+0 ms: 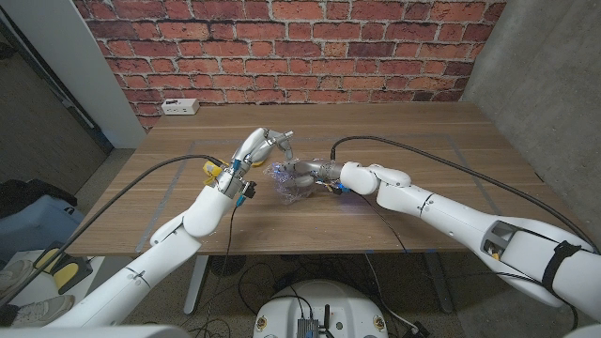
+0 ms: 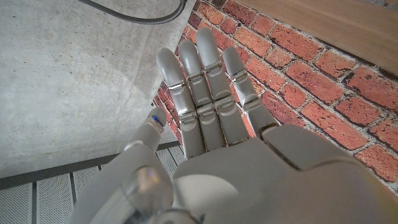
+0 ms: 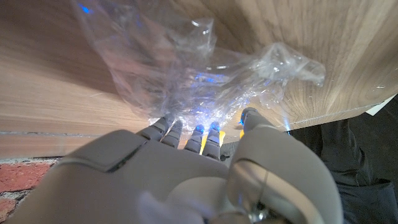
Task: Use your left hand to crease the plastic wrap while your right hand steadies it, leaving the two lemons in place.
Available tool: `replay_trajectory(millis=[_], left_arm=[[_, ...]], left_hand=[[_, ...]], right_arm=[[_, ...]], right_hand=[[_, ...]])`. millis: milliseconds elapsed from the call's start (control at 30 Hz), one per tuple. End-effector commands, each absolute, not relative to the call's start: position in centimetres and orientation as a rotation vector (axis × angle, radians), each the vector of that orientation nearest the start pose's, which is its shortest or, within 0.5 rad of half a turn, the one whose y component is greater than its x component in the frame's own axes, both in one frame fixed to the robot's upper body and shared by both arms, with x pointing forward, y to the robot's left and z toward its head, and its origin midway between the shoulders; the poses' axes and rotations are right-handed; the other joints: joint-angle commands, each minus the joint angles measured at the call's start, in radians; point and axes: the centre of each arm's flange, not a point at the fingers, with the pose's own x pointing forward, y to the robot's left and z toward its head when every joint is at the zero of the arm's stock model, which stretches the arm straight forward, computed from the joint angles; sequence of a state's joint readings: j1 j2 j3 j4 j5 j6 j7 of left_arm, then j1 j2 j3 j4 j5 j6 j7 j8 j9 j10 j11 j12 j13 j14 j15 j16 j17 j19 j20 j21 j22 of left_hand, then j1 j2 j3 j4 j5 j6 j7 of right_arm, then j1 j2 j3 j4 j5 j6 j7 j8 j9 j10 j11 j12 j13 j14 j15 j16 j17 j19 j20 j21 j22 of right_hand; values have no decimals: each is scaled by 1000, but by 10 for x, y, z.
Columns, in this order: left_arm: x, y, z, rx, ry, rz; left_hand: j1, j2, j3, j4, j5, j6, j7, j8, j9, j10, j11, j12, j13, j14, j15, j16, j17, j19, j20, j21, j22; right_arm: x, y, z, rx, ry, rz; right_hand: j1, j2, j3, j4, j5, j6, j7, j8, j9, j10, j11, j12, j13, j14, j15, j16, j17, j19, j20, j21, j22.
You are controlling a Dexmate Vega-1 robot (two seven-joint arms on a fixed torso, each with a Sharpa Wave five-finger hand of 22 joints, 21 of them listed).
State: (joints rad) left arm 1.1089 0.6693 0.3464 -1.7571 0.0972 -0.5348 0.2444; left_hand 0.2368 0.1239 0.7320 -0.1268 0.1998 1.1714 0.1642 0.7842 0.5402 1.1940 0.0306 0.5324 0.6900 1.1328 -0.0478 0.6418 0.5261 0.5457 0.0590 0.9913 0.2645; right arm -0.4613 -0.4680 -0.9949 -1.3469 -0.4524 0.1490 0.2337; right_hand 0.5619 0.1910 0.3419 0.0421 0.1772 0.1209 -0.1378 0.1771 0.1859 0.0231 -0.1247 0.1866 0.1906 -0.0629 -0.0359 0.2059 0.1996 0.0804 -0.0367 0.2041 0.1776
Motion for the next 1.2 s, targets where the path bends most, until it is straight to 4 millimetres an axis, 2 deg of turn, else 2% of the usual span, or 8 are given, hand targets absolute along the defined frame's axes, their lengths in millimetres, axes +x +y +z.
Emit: replay_trajectory(millis=[33,133,233,500,767,1067,1167,1200], left_arm=[[509,209,-17,615,-1089,-231],[510,209,-17,615,-1086,-231],[510,209,-17,617,-1084,-230],[510,210,-18,615,-1082,-226],[508,212,-18,603,-1093,-201],[507,218,-20,574,-1089,-176],[509,221,-21,557,-1081,-173],[510,223,-22,556,-1076,-165]], left_hand=[[-11,-2,8,-2,-2,-5,1,2,2,3,2,-2,0,-3,2,-4,3,-3,-1,7,0],[-12,-2,9,-2,-2,-6,1,1,2,1,0,-2,5,-1,3,-4,1,-5,-1,9,-2],[-13,-2,11,-2,-2,-7,1,2,3,2,2,-3,3,-4,2,-5,2,-7,0,11,-3],[-18,-1,15,-1,-2,-21,2,-6,1,-13,-3,-9,8,-20,5,-15,0,-21,1,15,-8],[-24,0,22,-1,-2,-50,-3,-27,-12,-56,3,-34,0,-67,6,-45,-13,-68,17,11,-16],[-34,2,41,-1,-1,-137,5,-96,-52,-164,6,-93,-32,-189,9,-122,-42,-192,49,-21,-41],[-41,0,48,-3,0,-187,-12,-151,-92,-246,3,-140,-67,-261,7,-182,-79,-234,57,-33,-54],[-43,-2,52,-7,1,-233,-37,-193,-118,-294,14,-173,-93,-321,9,-226,-109,-253,61,-38,-60]], right_arm=[[637,-33,-52,-1462,-667,675],[635,-35,-50,-1425,-699,663],[634,-37,-47,-1379,-722,656],[630,-47,-41,-1218,-808,632],[625,-58,-34,-1088,-849,588],[621,-69,-26,-944,-860,557],[621,-73,-23,-890,-856,548],[621,-75,-22,-870,-852,547]], right_hand=[[4,10,10,0,4,-2,-13,5,2,0,-5,5,3,0,-97,3,2,11,-10,6,5],[0,-5,7,-2,2,-16,-23,2,2,-5,-2,4,3,2,-87,3,-1,13,-4,7,5],[-46,-49,-30,9,-5,-33,-12,4,3,-8,20,5,3,5,-65,4,-2,17,20,8,4],[-151,-104,-102,44,5,-18,17,19,4,29,60,21,4,45,-36,16,-1,40,57,13,4],[-162,-114,-112,38,16,21,33,31,3,55,75,26,4,82,-32,22,-6,70,66,21,4],[-153,-107,-106,26,22,43,41,34,3,84,88,33,4,116,-29,27,-9,95,67,27,4],[-153,-107,-105,24,23,46,44,35,3,87,91,33,4,120,-27,27,-9,97,68,27,4],[-152,-107,-105,24,23,47,45,35,3,90,93,34,4,121,-25,27,-9,97,69,27,4]])
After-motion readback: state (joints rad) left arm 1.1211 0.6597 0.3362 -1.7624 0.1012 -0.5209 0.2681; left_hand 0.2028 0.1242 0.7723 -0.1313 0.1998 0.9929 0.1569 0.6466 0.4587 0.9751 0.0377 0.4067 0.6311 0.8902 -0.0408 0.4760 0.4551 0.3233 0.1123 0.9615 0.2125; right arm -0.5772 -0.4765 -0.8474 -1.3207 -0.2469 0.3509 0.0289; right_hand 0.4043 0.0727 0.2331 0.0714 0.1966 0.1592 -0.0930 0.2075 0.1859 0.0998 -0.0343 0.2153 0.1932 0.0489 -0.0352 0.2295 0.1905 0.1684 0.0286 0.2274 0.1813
